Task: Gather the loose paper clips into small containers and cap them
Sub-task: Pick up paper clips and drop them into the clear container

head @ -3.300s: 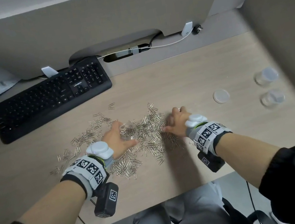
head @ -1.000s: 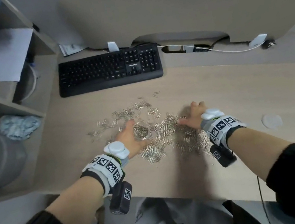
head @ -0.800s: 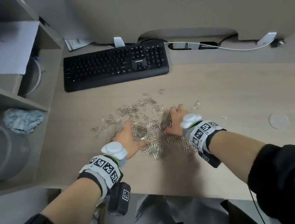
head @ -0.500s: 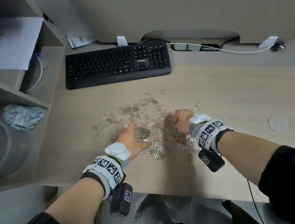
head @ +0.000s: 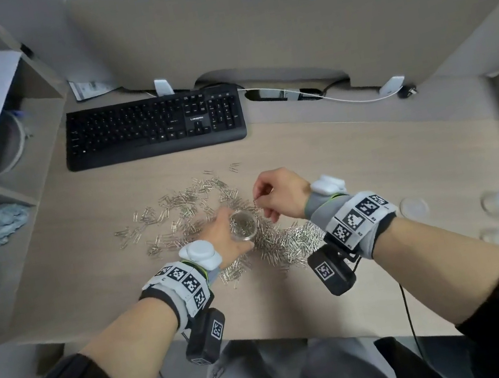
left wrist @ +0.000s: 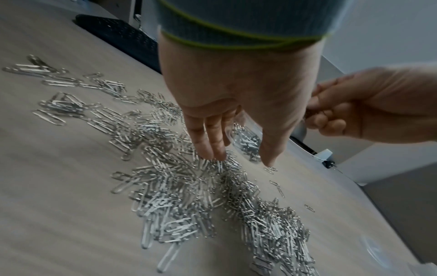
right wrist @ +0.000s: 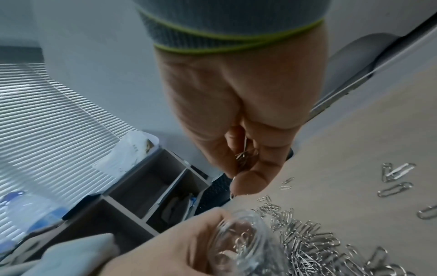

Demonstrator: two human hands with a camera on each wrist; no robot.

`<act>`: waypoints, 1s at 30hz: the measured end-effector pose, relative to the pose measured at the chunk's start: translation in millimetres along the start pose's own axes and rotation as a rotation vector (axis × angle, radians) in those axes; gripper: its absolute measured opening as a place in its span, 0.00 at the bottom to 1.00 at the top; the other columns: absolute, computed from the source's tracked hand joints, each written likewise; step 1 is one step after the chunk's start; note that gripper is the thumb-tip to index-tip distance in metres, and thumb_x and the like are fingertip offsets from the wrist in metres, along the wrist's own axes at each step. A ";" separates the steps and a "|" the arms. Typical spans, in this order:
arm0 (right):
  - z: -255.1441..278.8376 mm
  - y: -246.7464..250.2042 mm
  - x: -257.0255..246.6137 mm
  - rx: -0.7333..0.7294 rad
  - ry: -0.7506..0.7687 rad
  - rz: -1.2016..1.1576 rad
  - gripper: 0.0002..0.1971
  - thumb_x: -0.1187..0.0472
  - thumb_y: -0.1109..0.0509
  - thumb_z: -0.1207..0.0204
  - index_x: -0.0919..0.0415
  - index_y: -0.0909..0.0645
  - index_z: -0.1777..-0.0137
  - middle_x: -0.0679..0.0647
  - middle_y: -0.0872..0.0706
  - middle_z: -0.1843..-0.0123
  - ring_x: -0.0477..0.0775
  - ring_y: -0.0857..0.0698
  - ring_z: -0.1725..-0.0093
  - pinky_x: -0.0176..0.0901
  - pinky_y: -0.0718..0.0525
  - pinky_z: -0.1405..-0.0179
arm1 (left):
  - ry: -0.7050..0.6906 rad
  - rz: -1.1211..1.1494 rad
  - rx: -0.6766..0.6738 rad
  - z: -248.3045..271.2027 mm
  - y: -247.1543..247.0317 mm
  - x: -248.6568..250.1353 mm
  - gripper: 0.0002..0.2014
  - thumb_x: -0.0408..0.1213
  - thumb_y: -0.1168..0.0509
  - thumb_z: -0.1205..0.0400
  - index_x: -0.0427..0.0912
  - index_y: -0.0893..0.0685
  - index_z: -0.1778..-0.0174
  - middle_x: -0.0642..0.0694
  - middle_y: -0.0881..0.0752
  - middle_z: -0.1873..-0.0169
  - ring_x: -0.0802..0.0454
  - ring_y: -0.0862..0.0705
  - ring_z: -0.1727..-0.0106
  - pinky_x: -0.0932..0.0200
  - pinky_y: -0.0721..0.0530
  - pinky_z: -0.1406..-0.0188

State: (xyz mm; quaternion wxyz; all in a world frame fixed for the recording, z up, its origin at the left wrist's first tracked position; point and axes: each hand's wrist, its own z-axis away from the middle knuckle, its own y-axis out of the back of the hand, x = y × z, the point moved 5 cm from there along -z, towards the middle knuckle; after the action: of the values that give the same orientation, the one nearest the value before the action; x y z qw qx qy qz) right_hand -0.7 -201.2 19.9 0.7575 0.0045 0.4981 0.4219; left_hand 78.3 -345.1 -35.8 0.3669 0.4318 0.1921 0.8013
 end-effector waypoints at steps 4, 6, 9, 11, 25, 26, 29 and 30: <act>7.9 -3.4 -5.3 -0.056 0.076 0.264 0.07 0.69 0.31 0.26 0.55 0.19 0.58 0.49 0.17 0.69 0.54 0.15 0.67 0.39 0.19 0.69 | -0.018 -0.002 0.006 -2.5 -9.2 20.1 0.38 0.47 0.22 0.28 0.44 0.34 0.27 0.46 0.12 0.55 0.53 0.18 0.66 0.57 0.22 0.73; 10.6 -3.8 -6.1 -0.069 0.108 0.331 0.06 0.68 0.31 0.26 0.55 0.17 0.56 0.49 0.16 0.64 0.56 0.13 0.59 0.43 0.16 0.58 | -0.023 -0.018 0.038 -2.5 -9.2 24.3 0.38 0.51 0.22 0.32 0.44 0.32 0.30 0.44 0.13 0.49 0.46 0.15 0.56 0.51 0.14 0.59; 13.1 -4.7 -2.9 -0.077 0.095 0.176 0.08 0.70 0.32 0.27 0.56 0.17 0.57 0.53 0.13 0.66 0.55 0.12 0.66 0.49 0.11 0.58 | -0.022 -0.009 0.044 -3.6 -10.9 26.9 0.35 0.51 0.22 0.33 0.44 0.30 0.35 0.44 0.14 0.50 0.45 0.14 0.55 0.52 0.15 0.60; 14.2 -4.1 -1.4 -0.071 0.081 0.107 0.10 0.73 0.35 0.25 0.59 0.17 0.56 0.57 0.11 0.67 0.54 0.11 0.71 0.45 0.11 0.65 | -0.040 -0.010 0.053 -4.1 -10.9 31.8 0.31 0.49 0.22 0.31 0.45 0.30 0.39 0.45 0.15 0.54 0.46 0.16 0.59 0.56 0.21 0.68; -3.3 25.7 66.7 0.096 -0.208 0.137 0.08 0.67 0.37 0.21 0.58 0.19 0.58 0.60 0.12 0.63 0.61 0.12 0.68 0.51 0.12 0.67 | -0.007 0.002 0.041 -3.8 0.1 13.7 0.38 0.46 0.24 0.25 0.44 0.37 0.25 0.47 0.15 0.66 0.50 0.16 0.68 0.58 0.21 0.73; 0.1 29.9 75.3 0.097 -0.261 0.284 0.05 0.63 0.35 0.21 0.59 0.18 0.56 0.58 0.12 0.61 0.61 0.12 0.65 0.48 0.14 0.65 | 0.006 0.000 0.035 -2.8 2.4 9.8 0.38 0.46 0.24 0.25 0.44 0.38 0.25 0.46 0.15 0.66 0.49 0.16 0.68 0.58 0.20 0.73; 7.5 27.3 97.0 -0.031 -0.398 0.605 0.14 0.53 0.37 0.17 0.64 0.18 0.50 0.54 0.17 0.64 0.57 0.17 0.65 0.39 0.24 0.72 | 0.046 0.012 0.035 0.4 8.4 -3.7 0.37 0.46 0.24 0.25 0.43 0.37 0.25 0.46 0.18 0.68 0.49 0.17 0.70 0.57 0.21 0.76; 10.5 23.3 102.5 -0.079 -0.433 0.623 0.15 0.53 0.38 0.16 0.66 0.19 0.49 0.53 0.20 0.65 0.55 0.18 0.66 0.39 0.23 0.72 | 0.046 0.017 0.033 1.8 8.8 -6.1 0.37 0.46 0.24 0.25 0.43 0.36 0.26 0.47 0.19 0.68 0.50 0.18 0.71 0.58 0.23 0.77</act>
State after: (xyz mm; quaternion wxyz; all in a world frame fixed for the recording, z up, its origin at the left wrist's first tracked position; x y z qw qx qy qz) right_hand 7.6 -115.8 -41.8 0.6803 0.2155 0.2844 0.6402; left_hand 78.3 -355.4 -32.7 0.3485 0.4208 0.2099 0.8108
